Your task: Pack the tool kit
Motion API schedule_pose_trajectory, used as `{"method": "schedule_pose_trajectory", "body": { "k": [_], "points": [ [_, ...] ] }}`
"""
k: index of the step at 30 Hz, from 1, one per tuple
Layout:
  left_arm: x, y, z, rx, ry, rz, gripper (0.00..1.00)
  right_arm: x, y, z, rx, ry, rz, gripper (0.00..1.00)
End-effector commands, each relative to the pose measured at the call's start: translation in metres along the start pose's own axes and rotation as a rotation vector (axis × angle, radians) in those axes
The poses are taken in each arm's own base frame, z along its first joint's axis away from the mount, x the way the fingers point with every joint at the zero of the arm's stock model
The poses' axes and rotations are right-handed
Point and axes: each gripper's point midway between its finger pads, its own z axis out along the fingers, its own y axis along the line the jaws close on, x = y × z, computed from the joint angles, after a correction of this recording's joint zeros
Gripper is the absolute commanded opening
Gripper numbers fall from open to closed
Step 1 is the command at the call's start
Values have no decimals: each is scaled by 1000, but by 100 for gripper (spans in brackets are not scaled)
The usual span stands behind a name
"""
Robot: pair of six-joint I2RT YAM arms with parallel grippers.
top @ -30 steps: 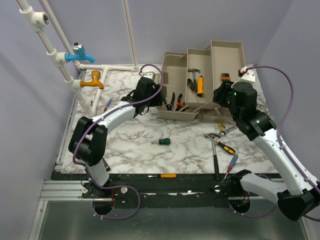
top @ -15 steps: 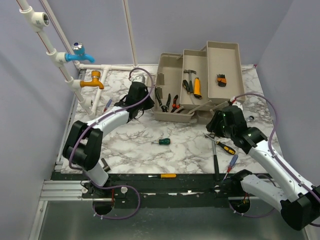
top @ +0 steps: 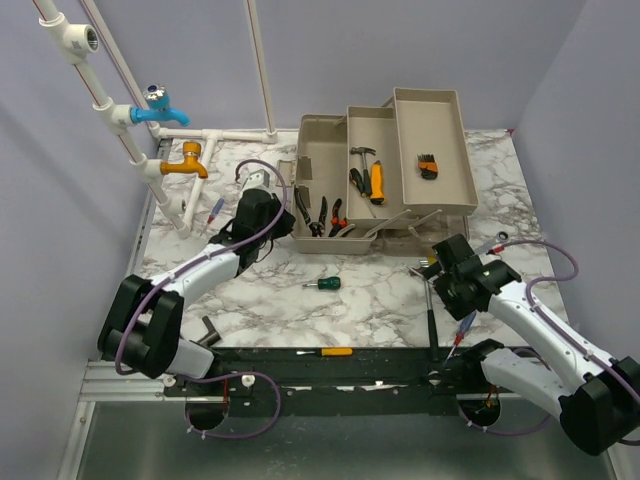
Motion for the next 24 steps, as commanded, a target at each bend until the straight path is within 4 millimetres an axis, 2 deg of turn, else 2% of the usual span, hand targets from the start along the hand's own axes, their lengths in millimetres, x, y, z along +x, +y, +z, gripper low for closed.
{"method": "schedule_pose_trajectory", "body": {
  "k": [1,5,8,11,15,20,24],
  "points": [
    [1,-1,-19,87,-56,40,22,-16,-25,3,127,-106,229,91],
    [1,-2,-22,94,-55,42,42,-30,-43,-5,168,-191,373,97],
    [4,1,-24,95,-61,40,57,-42,-50,-12,137,-252,519,99],
    [-2,-2,-31,117,-98,41,64,-45,-49,-11,77,-266,608,96],
    [-5,-2,-37,126,-130,40,66,-43,-53,-3,97,-279,681,96],
    [-8,-3,-42,134,-143,40,67,-38,-50,15,131,-283,688,96],
    [-11,-1,-44,124,-158,39,67,-42,-48,26,151,-299,695,96]
  ]
}}
